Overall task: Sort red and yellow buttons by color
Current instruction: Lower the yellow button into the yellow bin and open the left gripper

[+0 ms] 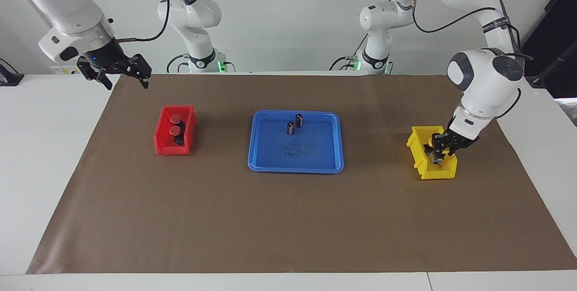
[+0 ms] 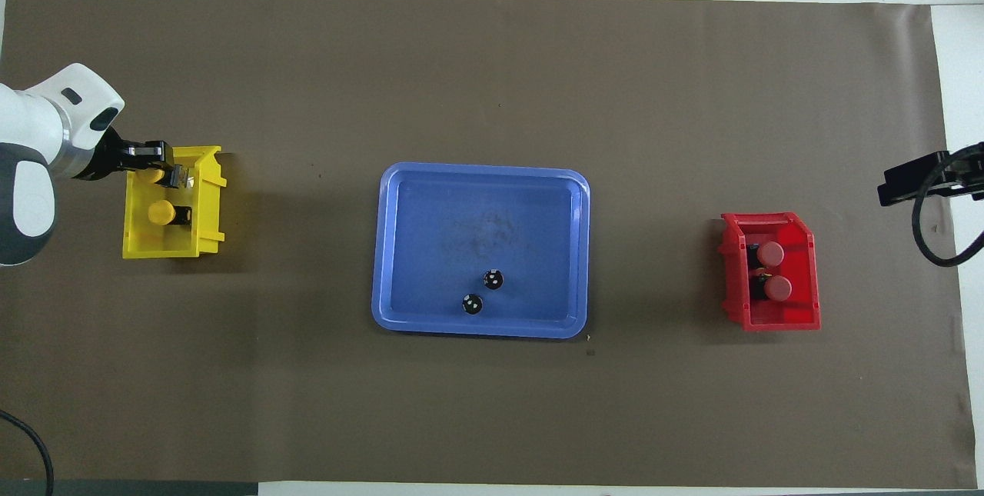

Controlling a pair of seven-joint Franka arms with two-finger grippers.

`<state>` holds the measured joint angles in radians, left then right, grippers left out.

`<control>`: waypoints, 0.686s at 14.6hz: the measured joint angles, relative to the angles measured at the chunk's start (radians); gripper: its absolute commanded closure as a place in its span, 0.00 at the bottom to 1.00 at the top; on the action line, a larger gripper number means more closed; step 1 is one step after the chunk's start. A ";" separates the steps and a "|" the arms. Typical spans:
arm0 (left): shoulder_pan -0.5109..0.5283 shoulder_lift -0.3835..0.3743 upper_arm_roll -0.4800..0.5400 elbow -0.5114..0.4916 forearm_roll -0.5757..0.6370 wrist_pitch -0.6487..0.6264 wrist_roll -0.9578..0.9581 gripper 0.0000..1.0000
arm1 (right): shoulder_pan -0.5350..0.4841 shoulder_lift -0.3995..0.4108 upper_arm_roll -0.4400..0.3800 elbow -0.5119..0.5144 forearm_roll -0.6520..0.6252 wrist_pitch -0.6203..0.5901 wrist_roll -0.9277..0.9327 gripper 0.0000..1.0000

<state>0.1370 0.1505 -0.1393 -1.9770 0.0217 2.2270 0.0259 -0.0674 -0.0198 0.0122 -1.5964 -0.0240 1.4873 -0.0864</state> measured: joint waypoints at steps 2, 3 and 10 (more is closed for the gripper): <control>0.001 0.005 0.001 -0.005 0.000 0.021 0.000 0.99 | 0.008 0.000 -0.015 0.000 0.000 0.000 0.002 0.00; 0.001 0.012 0.001 -0.008 0.000 0.032 0.000 0.99 | 0.010 0.000 -0.023 0.000 0.000 0.000 0.002 0.00; 0.008 0.062 0.003 -0.019 0.000 0.087 0.036 0.99 | 0.013 0.000 -0.031 0.000 0.000 -0.001 0.002 0.00</control>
<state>0.1447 0.2125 -0.1360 -1.9961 0.0217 2.3143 0.0617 -0.0546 -0.0197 -0.0184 -1.5965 -0.0240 1.4868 -0.0846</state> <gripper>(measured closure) 0.590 0.000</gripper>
